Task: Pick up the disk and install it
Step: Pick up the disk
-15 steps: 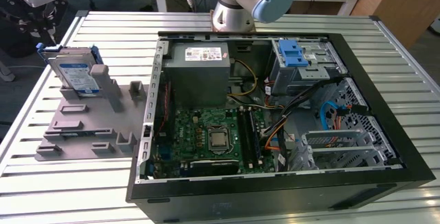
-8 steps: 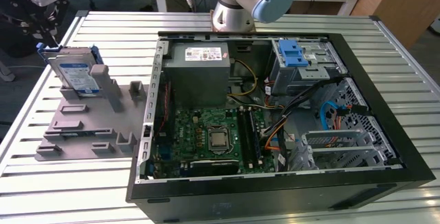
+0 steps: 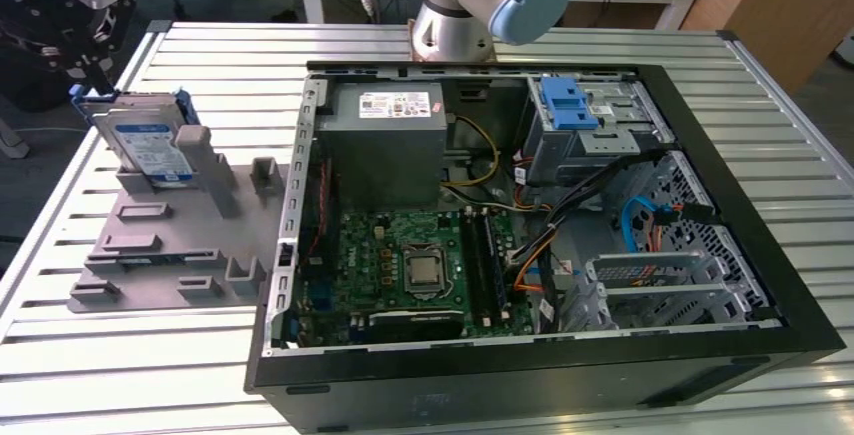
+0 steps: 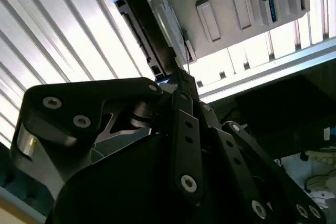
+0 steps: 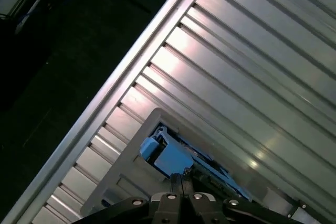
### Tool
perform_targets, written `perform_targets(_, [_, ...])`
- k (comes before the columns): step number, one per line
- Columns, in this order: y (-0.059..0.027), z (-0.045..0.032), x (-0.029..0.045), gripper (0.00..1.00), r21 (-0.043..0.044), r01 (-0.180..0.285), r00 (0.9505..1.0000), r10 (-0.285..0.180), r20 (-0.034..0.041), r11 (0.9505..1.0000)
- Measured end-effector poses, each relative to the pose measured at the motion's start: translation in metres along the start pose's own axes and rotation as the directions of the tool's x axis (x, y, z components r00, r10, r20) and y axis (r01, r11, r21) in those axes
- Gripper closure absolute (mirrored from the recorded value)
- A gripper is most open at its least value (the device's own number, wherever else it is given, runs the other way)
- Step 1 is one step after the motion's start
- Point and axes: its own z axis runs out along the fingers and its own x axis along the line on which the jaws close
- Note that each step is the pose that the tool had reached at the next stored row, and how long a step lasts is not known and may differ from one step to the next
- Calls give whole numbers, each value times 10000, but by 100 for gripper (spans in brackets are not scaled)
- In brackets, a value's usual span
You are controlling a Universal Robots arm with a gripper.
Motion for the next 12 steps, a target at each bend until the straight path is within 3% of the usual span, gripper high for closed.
perform_targets(4, [0,5,0,89,16,665,9978,-665,-10,9978])
perform_targets(7, [0,12,-1,89,27,1187,9929,-1187,-18,9929])
perform_targets(9, [-1,16,0,89,31,1534,9882,-1533,-31,9882])
perform_targets(12, [-1,26,0,89,35,2176,9760,-2176,-52,9760])
